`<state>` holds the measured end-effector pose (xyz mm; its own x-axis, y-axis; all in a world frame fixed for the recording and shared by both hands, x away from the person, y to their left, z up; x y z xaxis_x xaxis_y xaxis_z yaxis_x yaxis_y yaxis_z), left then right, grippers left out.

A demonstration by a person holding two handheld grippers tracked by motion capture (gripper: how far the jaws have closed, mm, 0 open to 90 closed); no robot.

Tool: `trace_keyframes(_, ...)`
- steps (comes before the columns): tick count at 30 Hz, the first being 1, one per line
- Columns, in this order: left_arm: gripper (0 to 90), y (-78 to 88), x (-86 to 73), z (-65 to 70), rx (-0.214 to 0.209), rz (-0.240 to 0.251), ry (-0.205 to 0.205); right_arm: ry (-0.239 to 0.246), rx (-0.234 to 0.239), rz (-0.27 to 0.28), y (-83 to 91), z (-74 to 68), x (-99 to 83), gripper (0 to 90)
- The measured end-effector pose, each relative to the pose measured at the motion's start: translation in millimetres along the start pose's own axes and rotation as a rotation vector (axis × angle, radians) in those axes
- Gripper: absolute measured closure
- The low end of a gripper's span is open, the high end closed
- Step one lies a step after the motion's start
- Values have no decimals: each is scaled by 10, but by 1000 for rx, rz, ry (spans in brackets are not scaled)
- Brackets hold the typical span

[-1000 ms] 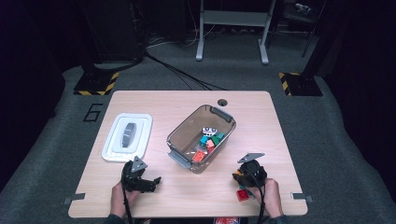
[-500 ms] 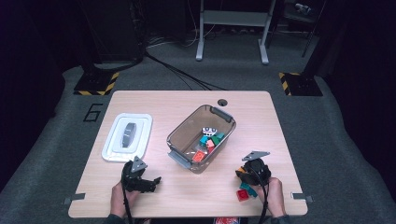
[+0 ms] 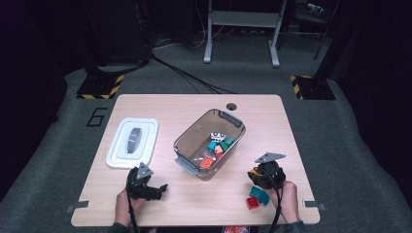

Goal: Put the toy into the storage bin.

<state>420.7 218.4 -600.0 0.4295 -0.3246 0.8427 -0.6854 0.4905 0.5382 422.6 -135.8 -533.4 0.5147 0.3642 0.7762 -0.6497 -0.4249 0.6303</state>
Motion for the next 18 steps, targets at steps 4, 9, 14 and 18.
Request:
trace_keyframes(4, 46, 0, 0, -1, 0, 0, -1, 14, -12, 16, 47, 32, 102, 674)
trace_keyframes(9, 45, 0, 0, 0, 0, 0, 1, 20, -24, 38, 106, 45, 245, 674)
trace_keyframes(14, 46, 0, 0, 0, 0, 0, 0, 36, -30, 52, 151, 35, 385, 674)
trace_keyframes(18, 46, 0, 0, 0, 0, 0, 0, 56, -35, 74, 176, 32, 516, 674)
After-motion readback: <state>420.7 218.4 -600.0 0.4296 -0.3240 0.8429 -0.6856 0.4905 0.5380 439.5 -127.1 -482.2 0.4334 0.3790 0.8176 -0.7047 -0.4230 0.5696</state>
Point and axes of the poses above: each handheld gripper's, and its own axes: y roughly backward along the jaws, x roughly out of its top, z roughly to its right, the point moved 10 cm from there along -y, roughly forward along the jaws, and after that the axes turned 11 degrees about z, right-handed, at the moved point
